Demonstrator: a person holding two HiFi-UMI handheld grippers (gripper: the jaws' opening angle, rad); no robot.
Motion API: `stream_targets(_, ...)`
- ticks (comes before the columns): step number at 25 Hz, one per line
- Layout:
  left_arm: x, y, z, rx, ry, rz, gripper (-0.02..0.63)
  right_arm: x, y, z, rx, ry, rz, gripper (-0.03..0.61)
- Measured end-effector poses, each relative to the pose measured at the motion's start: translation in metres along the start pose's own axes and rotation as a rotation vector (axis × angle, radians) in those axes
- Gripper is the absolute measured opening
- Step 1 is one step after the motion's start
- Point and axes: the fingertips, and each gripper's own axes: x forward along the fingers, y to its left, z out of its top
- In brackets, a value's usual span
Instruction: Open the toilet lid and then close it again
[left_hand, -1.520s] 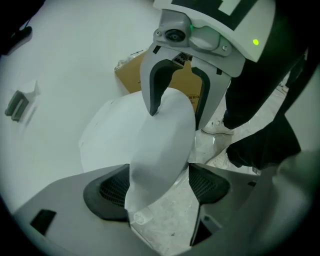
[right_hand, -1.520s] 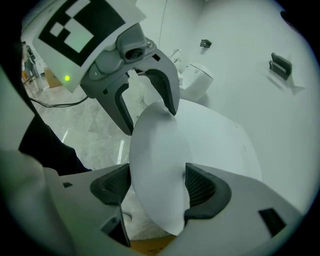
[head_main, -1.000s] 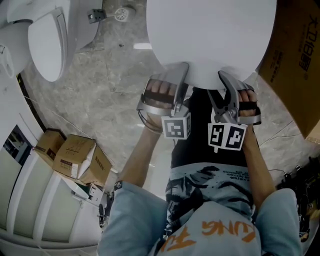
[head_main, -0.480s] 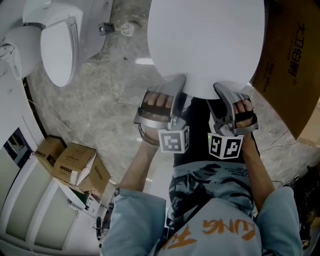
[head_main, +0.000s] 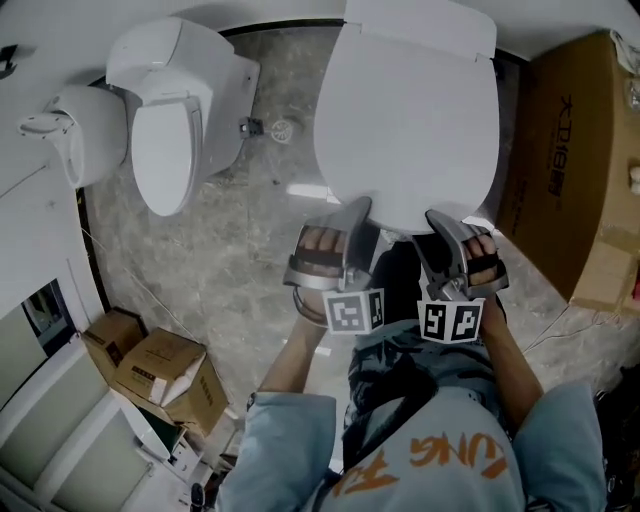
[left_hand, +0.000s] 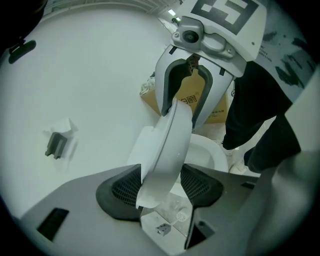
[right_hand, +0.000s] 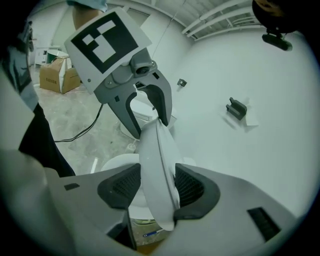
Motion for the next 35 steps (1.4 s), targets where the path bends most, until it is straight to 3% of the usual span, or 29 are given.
stream_targets(9, -0.016, 0.090, 0.031, -0.088, -0.076, 0.052, 0.264, -0.019, -0.091, 0.032, 0.035, -0.042, -0.071, 0.222)
stream_targets(22, -0.008, 0.222, 0.086, -0.043, -0.160, 0.199, 0.212, -0.031, -0.230, 0.053, 0.028, -0.087, -0.273, 0.190)
stream_targets(27, 0.012, 0.277, 0.101, -0.002, -0.119, 0.284, 0.179, -0.024, -0.285, 0.056, 0.010, -0.094, -0.341, 0.170)
stream_targets(31, 0.030, 0.318, 0.115, 0.012, -0.101, 0.346, 0.153, -0.015, -0.323, 0.055, -0.020, -0.093, -0.389, 0.112)
stream_targets(35, 0.050, 0.351, 0.125, 0.036, -0.047, 0.378, 0.127, -0.004, -0.358, 0.051, 0.001, -0.130, -0.399, 0.104)
